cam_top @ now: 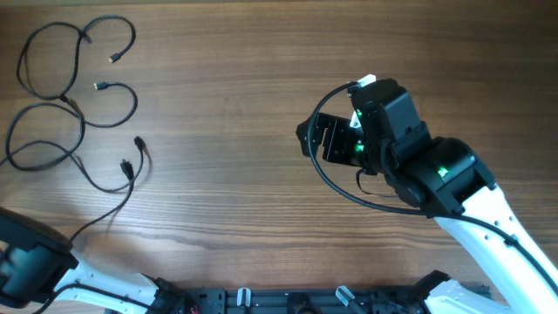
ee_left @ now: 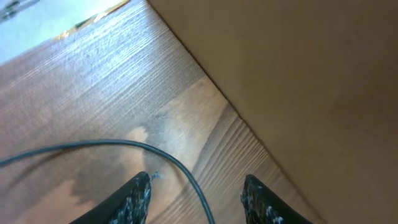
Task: Untangle cables
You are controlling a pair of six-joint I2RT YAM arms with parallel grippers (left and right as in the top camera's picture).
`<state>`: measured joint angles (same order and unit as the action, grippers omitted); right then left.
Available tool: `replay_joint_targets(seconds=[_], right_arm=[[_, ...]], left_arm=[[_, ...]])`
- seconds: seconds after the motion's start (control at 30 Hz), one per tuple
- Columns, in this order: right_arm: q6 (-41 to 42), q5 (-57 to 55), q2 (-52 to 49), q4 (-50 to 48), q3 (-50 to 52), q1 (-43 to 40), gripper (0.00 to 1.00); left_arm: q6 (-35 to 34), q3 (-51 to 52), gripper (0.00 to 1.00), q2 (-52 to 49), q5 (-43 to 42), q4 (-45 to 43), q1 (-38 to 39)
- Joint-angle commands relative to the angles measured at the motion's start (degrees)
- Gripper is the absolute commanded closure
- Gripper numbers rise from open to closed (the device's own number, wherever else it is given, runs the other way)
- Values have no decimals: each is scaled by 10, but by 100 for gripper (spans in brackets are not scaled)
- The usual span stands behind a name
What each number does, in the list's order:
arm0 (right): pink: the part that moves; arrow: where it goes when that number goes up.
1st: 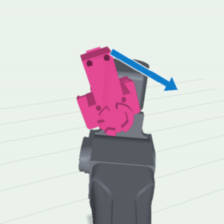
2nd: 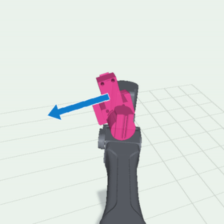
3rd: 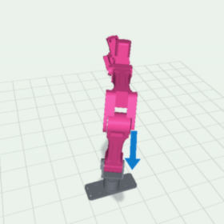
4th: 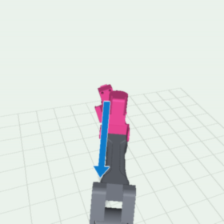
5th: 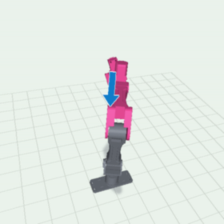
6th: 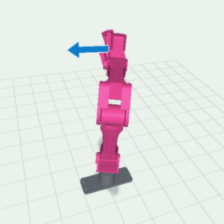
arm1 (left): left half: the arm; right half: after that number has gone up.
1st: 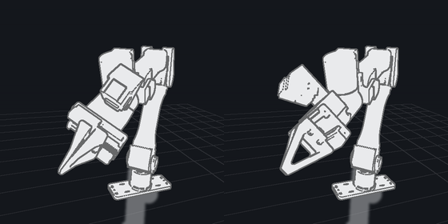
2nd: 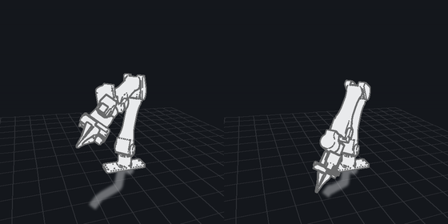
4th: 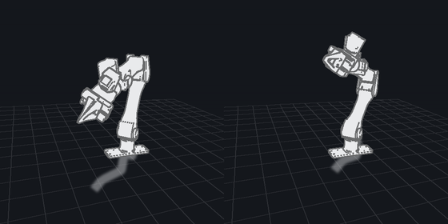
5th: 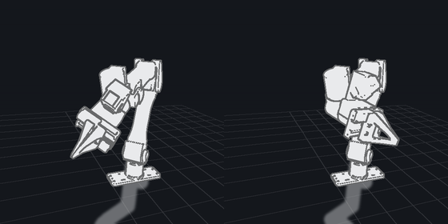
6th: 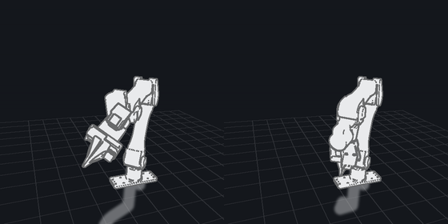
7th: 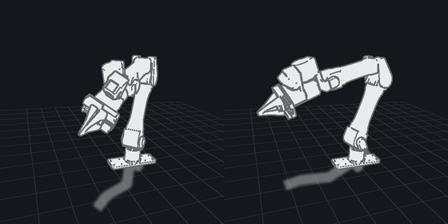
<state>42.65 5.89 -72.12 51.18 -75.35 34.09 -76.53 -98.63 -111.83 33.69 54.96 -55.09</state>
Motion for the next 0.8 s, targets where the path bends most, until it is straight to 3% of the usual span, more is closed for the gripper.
replay_joint_targets(seconds=[0.0, 0.07, 0.17, 0.27, 0.4, 0.43, 0.47, 0.57, 0.77], right_arm=[[9, -12, -7, -2, 1, 0, 0], [9, -12, -7, -2, 1, 0, 0], [9, -12, -7, -3, 1, 0, 0], [10, -12, -7, -4, 1, 0, 0], [10, -12, -7, -4, 1, 0, 0], [10, -12, -7, -4, 1, 0, 0], [10, -11, -7, -4, 1, 0, 0], [10, -11, -7, -3, 1, 0, 0], [10, -12, -7, -4, 1, 0, 0]], left_arm=[[144, -6, 53, -5, -88, -2, -2], [209, -6, 55, -8, -206, -3, 0], [240, -6, 62, -23, -309, -17, 15], [316, -6, 64, -37, -353, -31, 47], [348, -6, 45, -60, -338, -23, 102], [348, -6, 31, -63, -338, -17, 111], [348, -6, 6, -66, -338, -13, 120], [341, -6, 0, -73, -326, 7, 140], [324, -2, 2, -78, -255, 33, 143]])
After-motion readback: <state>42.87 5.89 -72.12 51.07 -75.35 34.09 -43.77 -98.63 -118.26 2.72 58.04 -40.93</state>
